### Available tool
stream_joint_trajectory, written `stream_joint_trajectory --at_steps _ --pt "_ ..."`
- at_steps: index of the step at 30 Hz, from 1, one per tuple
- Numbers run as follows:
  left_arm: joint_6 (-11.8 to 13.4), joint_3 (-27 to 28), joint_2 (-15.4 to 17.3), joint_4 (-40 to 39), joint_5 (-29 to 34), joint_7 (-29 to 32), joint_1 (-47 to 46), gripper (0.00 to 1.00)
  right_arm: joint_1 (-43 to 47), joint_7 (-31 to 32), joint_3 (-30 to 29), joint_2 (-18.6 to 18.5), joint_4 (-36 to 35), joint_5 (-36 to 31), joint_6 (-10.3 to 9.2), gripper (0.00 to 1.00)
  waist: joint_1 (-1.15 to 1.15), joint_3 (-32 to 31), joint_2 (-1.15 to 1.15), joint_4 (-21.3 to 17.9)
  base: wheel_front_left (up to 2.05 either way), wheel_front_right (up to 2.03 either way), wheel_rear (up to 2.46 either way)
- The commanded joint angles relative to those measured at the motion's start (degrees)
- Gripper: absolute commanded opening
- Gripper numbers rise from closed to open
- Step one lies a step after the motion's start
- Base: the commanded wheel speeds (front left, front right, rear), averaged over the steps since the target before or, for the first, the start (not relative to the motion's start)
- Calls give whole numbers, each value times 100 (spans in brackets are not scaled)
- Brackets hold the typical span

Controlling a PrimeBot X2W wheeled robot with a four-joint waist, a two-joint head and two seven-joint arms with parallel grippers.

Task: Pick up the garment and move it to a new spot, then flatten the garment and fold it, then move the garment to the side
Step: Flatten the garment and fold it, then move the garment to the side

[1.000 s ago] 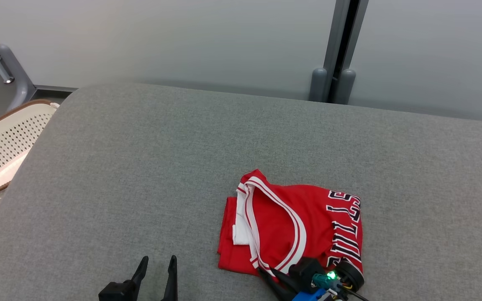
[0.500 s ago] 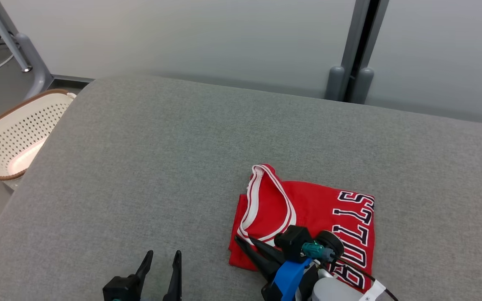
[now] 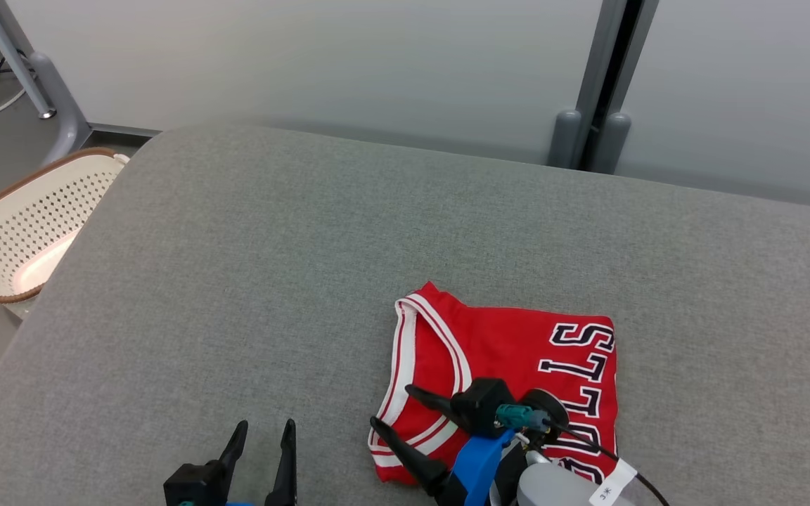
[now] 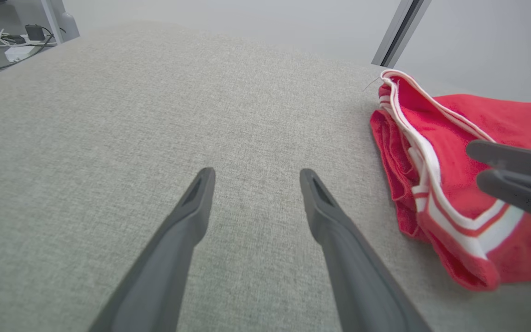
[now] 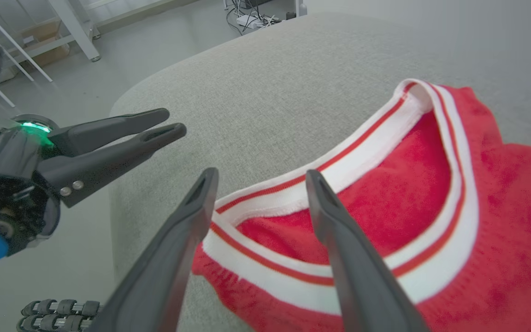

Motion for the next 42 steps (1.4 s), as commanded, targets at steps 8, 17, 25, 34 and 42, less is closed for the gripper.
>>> stream_joint_trajectory --at_steps 8,17,25,34,42 --pt "54 196 2 -179 96 -27 -68 100 306 -127 -2068 -13 -489 -1032 0 100 0 -207 0 -506 0 0 0" --pt "94 408 2 -423 372 -27 42 100 1625 -129 -4523 -4 -1286 -2430 0 100 0 -330 0 -1003 0 0 0" --pt "132 537 2 -657 525 -27 228 100 2319 -130 -5530 -2 -1408 -2553 0 100 0 -349 0 -1346 0 0 0" --pt "169 412 2 -674 474 -27 327 100 2512 -131 -5480 -4 -1218 -2495 0 100 0 -310 0 -1472 0 0 0" --pt "105 299 3 -527 424 -27 167 100 1919 -131 -4717 -10 -627 -2120 0 100 0 -248 0 -1234 0 0 0"
